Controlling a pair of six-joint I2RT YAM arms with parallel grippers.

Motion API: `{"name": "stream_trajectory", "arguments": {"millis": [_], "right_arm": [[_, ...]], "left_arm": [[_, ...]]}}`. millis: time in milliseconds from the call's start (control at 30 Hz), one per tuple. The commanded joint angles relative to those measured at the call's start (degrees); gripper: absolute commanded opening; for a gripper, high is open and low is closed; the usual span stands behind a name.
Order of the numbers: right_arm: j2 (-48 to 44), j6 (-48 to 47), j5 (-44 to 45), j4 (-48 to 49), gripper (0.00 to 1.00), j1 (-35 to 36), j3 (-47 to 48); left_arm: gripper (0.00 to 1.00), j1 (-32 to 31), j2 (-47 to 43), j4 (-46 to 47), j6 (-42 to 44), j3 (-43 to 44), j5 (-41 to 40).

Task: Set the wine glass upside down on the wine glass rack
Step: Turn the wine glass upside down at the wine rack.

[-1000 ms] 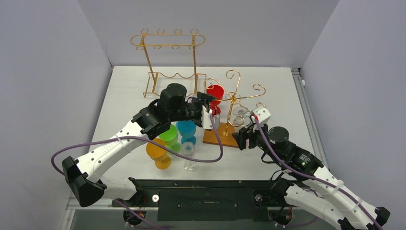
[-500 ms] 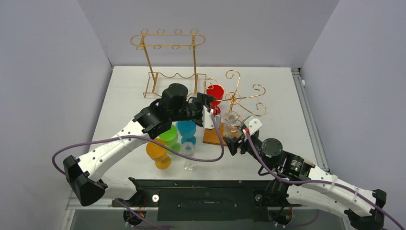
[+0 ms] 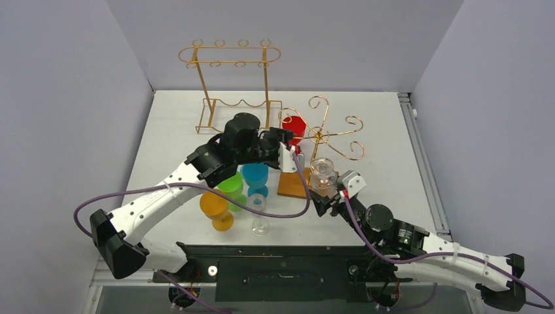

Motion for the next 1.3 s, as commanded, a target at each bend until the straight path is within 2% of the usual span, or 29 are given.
{"name": "stream_trajectory", "arguments": {"millis": [0,133,267,300,400,433,600,867,1033,1133,1267], "right_arm": [[-0.84,-2.66,3.78,12.16,0.00,1.68,-1.21],[-0.48,-0.97,7.37,18.92,0.00,2.14,-4.24],[0.26,0.08,11.56,23.24,0.07,2.59,-7.58],[0.54,1.41,12.04,23.54,0.14,2.61,-8.12],[0.88,2.27,12.67,22.89,0.66,2.62,-8.74],[0.63,2.36,12.71,22.23,0.73,2.65,-8.69],[-3.01,3.85,10.29,13.95,0.76,2.68,-6.64],[-7.74,10.25,-0.14,-8.03,0.78,2.70,0.91],[-7.36,13.57,-8.01,-20.96,0.79,2.79,11.44],[-5.82,14.33,-14.23,-25.23,0.80,2.77,18.95],[1.83,12.69,-23.14,-29.39,0.78,2.77,29.04]], "left_arm": [[0.49,-0.05,0.90,-0.97,-1.64,2.31,-1.13],[0.47,0.18,1.16,-1.63,-1.69,2.61,-1.39],[0.47,0.71,1.51,-1.75,-2.13,3.14,-1.39],[0.46,0.78,1.71,-1.66,-2.48,3.37,-1.33],[0.46,1.05,2.40,-1.84,-3.59,4.42,-1.01],[0.45,1.18,2.43,-1.85,-3.78,4.62,-0.92],[0.45,1.37,2.51,-1.94,-3.79,5.10,-0.62],[0.44,1.66,3.26,-1.92,-4.74,5.97,-0.50],[0.44,1.91,3.34,-1.95,-5.95,6.90,-0.21],[0.44,2.06,3.34,-2.31,-6.20,7.06,0.09],[0.45,2.15,3.27,-2.35,-6.15,6.88,0.10]]}}
